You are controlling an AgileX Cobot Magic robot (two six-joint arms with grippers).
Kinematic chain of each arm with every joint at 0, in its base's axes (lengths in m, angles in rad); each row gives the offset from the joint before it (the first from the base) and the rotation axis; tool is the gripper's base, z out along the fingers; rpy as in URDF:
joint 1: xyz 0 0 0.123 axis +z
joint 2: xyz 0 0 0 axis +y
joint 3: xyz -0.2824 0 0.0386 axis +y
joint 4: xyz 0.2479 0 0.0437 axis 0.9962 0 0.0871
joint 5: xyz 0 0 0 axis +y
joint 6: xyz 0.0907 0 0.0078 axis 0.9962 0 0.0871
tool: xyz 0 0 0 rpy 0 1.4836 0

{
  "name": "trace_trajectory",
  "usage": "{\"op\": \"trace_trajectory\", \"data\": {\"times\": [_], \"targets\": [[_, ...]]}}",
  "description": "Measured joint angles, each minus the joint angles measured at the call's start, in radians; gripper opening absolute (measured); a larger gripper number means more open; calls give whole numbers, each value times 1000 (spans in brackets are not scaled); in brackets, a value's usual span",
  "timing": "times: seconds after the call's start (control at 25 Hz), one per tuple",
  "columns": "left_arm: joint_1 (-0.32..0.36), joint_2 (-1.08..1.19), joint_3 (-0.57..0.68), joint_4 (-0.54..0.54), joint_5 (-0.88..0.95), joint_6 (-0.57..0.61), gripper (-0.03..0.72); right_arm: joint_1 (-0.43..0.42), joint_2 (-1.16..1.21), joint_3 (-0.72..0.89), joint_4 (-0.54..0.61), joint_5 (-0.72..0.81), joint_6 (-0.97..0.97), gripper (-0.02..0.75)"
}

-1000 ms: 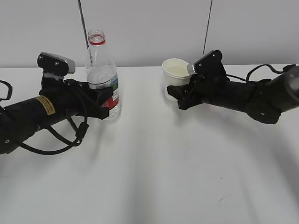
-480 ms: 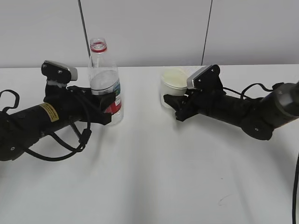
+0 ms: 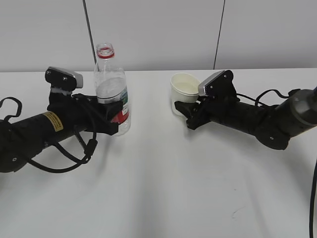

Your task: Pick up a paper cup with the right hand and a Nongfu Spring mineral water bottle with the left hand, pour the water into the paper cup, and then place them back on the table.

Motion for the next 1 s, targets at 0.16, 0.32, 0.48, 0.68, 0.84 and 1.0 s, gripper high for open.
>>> {"op": "trace_trajectory", "data": {"times": [0.16, 0.32, 0.48, 0.68, 0.84, 1.0], "targets": [[0, 17, 0, 0, -11, 0, 283, 0, 0, 0, 1, 0, -7, 460], [0, 27, -1, 0, -30, 0, 283, 0, 0, 0, 1, 0, -9, 460], [0, 36, -1, 0, -48, 0, 283, 0, 0, 0, 1, 0, -9, 460], [0, 38, -1, 0, -54, 6, 283, 0, 5, 0, 2, -6, -10, 460], [0, 39, -1, 0, -59, 19, 316, 0, 23, 0, 2, -12, -10, 460], [0, 40, -1, -5, -60, 19, 391, 0, 43, 0, 4, -25, -10, 460]]}}
